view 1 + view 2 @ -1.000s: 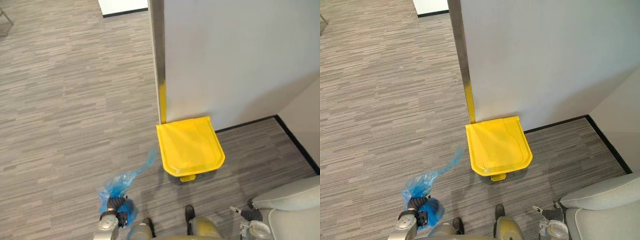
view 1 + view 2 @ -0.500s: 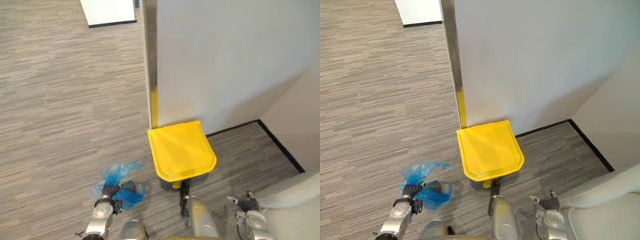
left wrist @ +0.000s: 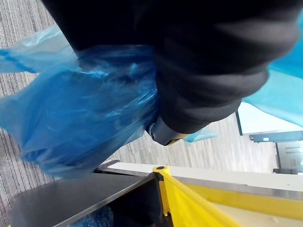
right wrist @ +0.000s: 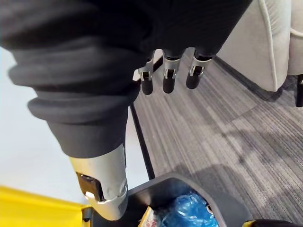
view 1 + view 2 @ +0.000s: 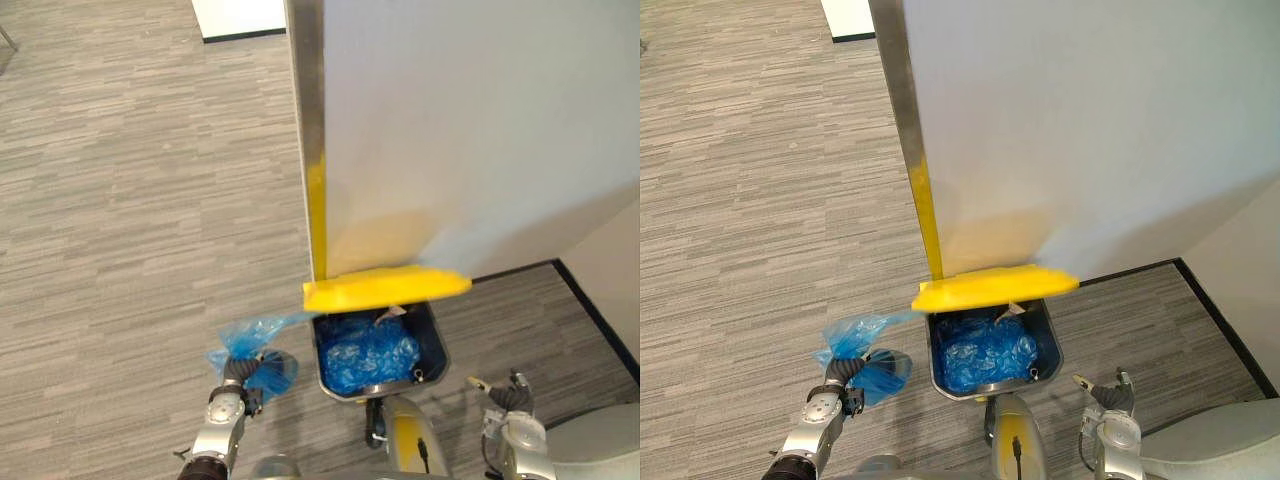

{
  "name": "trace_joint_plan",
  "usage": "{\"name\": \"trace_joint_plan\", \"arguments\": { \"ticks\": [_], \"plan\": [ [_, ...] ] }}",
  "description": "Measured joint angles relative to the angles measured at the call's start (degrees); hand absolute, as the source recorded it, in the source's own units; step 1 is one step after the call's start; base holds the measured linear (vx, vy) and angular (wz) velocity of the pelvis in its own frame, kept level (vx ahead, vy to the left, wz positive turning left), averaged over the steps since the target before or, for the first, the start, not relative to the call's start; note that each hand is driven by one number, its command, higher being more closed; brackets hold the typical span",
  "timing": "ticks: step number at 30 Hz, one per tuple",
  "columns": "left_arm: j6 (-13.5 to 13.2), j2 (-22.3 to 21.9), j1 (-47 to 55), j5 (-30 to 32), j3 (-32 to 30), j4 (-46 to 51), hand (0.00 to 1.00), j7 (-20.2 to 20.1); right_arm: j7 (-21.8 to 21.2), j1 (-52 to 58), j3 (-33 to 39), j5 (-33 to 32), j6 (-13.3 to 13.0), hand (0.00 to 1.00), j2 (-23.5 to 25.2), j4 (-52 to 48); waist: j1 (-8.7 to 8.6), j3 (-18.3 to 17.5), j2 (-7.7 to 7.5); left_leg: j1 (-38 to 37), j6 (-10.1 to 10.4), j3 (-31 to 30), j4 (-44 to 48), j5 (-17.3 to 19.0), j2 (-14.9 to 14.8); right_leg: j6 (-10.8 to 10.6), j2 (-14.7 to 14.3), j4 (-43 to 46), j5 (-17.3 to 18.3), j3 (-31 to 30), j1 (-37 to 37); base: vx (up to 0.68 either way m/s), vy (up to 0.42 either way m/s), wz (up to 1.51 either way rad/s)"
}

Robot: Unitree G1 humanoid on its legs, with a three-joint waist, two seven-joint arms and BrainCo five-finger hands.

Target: Gather rubbish on tea table into small bin, then transfer packed bag to large trash can.

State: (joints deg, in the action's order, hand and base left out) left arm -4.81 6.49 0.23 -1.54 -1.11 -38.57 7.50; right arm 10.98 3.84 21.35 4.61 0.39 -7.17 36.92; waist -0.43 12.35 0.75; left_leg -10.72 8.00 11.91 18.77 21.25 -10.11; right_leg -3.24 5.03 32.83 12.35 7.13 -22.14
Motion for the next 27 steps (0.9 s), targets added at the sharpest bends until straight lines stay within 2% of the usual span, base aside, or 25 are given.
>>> {"name": "trace_joint_plan", "arguments": {
  "ticks": [5,8,10,14,16,18,20,23,27],
  "plan": [
    [-0.1,0.3,0.4,0.0,-0.6,0.0,1.0,-0.1,-0.2,-3.3,-9.5,0.4,0.0,0.0,0.1,1.5,0.17,-0.5,-0.34,0.8,0.0,-0.5,-2.9,-2.8,1.5,-0.7,1.2,-3.9,-2.6,0.1,0.1,-0.02,0.022,0.09],
    [-0.1,0.5,0.1,0.0,-0.2,0.0,1.0,-0.1,-1.2,-8.5,-16.2,0.7,0.0,0.0,0.2,2.9,1.24,-0.5,-0.19,2.8,0.3,-1.3,-2.8,-3.1,1.6,-0.4,1.3,-6.4,-4.7,0.9,-0.2,-0.1,0.004,0.15],
    [-0.3,0.6,0.0,0.0,1.2,0.0,1.0,0.0,-1.1,-14.7,-20.5,1.9,-0.1,0.0,0.1,3.2,1.47,-0.4,0.06,6.0,-0.3,-3.3,-2.4,-4.1,1.9,-0.8,2.0,-9.6,-7.1,2.6,-0.1,-0.15,-0.034,0.47],
    [-0.6,0.7,-0.3,-0.4,2.9,3.5,1.0,0.3,-0.8,-24.1,-22.1,2.7,-0.6,0.0,-1.8,5.6,2.76,0.6,1.28,12.6,-0.3,-6.6,1.2,-4.1,2.0,-0.9,3.9,-13.5,-10.6,6.6,-0.2,-0.18,-0.017,0.66],
    [-1.5,1.0,-0.3,-2.6,4.5,8.6,1.0,0.2,0.2,-28.3,-22.1,2.7,-0.6,0.0,-5.6,7.5,3.25,1.1,1.93,17.6,-0.9,-9.2,3.6,-3.8,2.0,-1.5,6.0,-14.2,-10.8,10.7,-0.6,-0.2,-0.028,1.01],
    [-2.5,2.4,-0.6,-4.3,5.5,11.1,1.0,0.2,1.1,-31.9,-22.0,2.4,-0.6,0.0,-8.9,8.6,3.69,2.0,1.93,20.7,-1.8,-10.8,4.3,-3.4,2.3,-2.3,6.7,-14.5,-11.2,11.5,-1.7,-0.18,-0.046,0.72],
    [-2.8,3.0,-1.5,-5.1,5.7,12.4,1.0,0.2,1.5,-34.7,-21.9,2.0,-0.3,0.0,-12.6,9.1,4.23,3.5,2.11,22.3,-1.8,-11.9,5.1,-3.4,2.4,-2.9,6.5,-14.8,-11.6,10.8,-2.1,-0.15,-0.068,0.43],
    [-3.2,3.9,-1.6,-6.9,7.3,17.1,1.0,0.2,1.6,-39.5,-21.9,-0.1,-0.2,0.0,-17.5,9.1,4.34,5.4,2.3,24.7,-1.6,-13.4,7.6,-3.5,1.8,-2.5,5.4,-14.9,-11.7,10.7,-2.8,-0.06,-0.056,0.08],
    [-3.4,4.4,-5.7,-8.0,13.0,22.3,1.0,-0.2,2.3,-43.4,-21.8,-2.7,-0.5,0.0,-20.2,8.9,3.77,7.0,2.34,27.0,-1.7,-13.3,9.8,-3.3,1.4,-2.5,4.9,-14.7,-11.8,10.0,-4.2,0.0,-0.003,-0.01]
  ]
}}
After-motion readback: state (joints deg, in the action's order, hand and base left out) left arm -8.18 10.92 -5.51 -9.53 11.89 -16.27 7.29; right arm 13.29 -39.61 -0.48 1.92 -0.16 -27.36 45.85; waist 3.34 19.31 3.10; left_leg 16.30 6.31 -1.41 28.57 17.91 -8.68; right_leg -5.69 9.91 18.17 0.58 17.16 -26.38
